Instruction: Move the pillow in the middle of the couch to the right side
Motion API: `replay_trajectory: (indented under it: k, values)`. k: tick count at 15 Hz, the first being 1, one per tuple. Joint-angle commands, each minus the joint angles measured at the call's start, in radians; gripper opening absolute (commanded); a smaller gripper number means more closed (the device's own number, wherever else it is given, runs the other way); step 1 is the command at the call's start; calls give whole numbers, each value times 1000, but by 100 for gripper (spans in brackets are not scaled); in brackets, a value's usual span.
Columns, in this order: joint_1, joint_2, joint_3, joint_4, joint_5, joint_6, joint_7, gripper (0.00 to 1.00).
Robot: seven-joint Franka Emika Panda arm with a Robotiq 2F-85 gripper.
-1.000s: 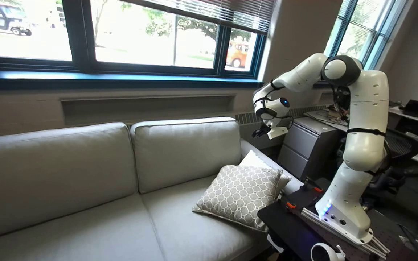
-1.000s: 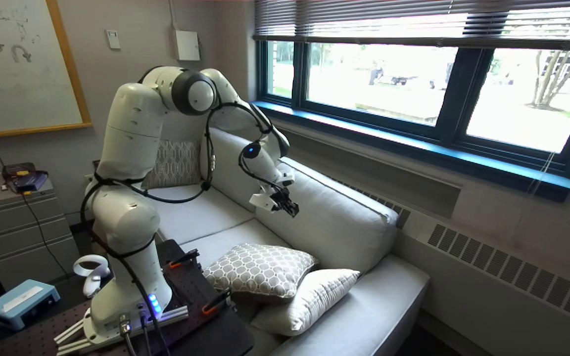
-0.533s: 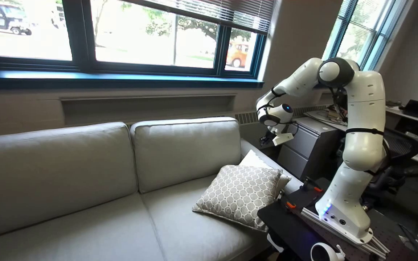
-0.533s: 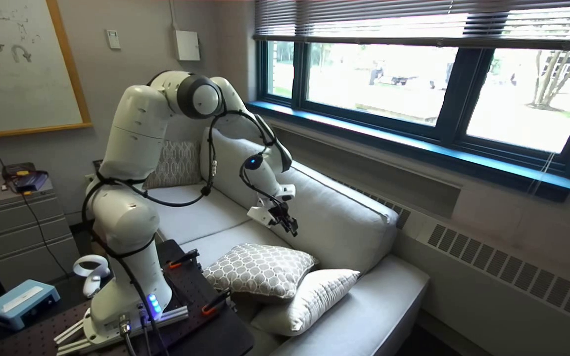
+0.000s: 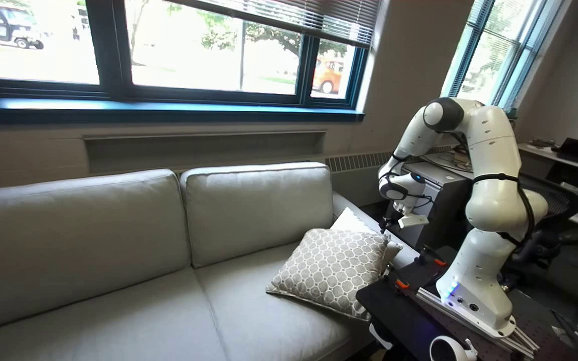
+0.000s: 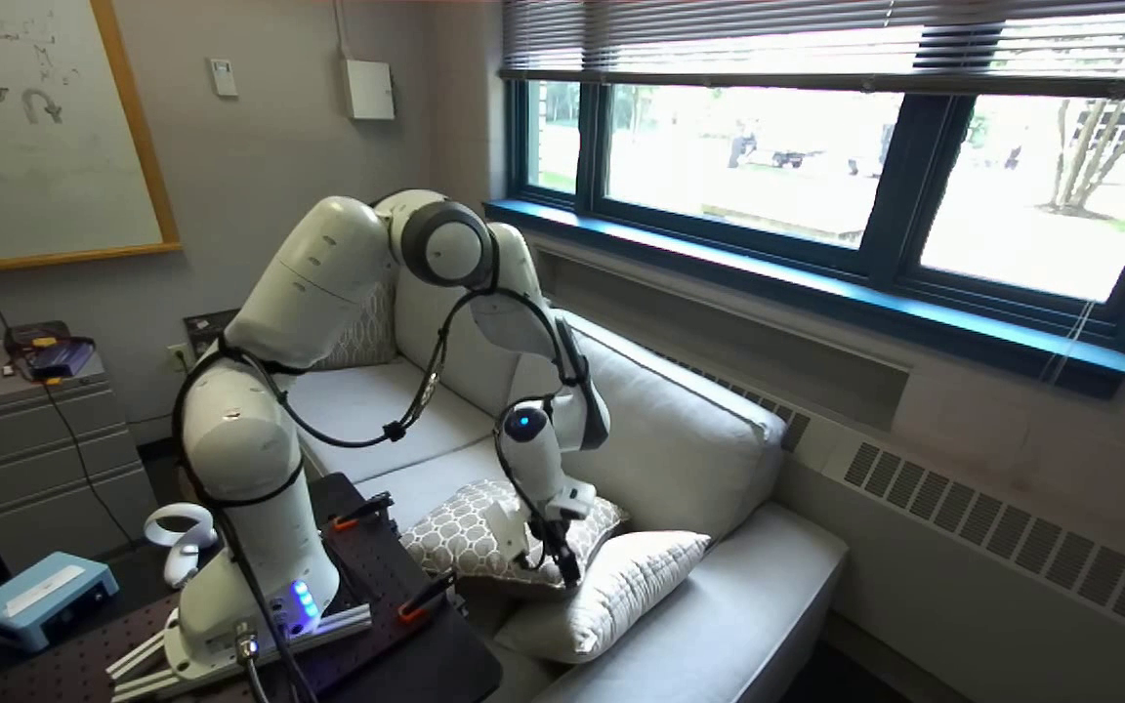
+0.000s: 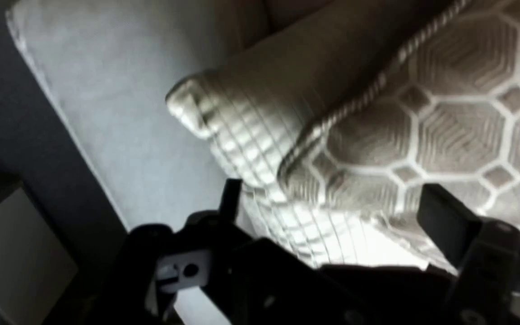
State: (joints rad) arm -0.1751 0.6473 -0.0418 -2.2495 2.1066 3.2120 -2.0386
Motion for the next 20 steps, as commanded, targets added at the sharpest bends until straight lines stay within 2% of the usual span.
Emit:
replay_trajectory:
  k: [1, 4, 6, 8, 9, 10, 14, 18, 20]
  values:
    - [-223, 133, 152, 11, -100, -95, 79, 100]
    - [-387, 235, 265, 14, -275, -172, 206, 100]
    - [-451, 267, 299, 5, -405, -241, 323, 100]
    - [-475, 275, 299, 4, -500, -321, 415, 100]
    - [-476, 270, 293, 7, -512, -344, 424, 75]
    - [-481, 264, 293, 11, -527, -369, 443, 75]
    - [-492, 205, 303, -13, -510, -422, 442, 43]
    - [-501, 94, 327, -78, -459, -429, 400, 13]
    - [-500, 41, 346, -108, -435, -428, 392, 4]
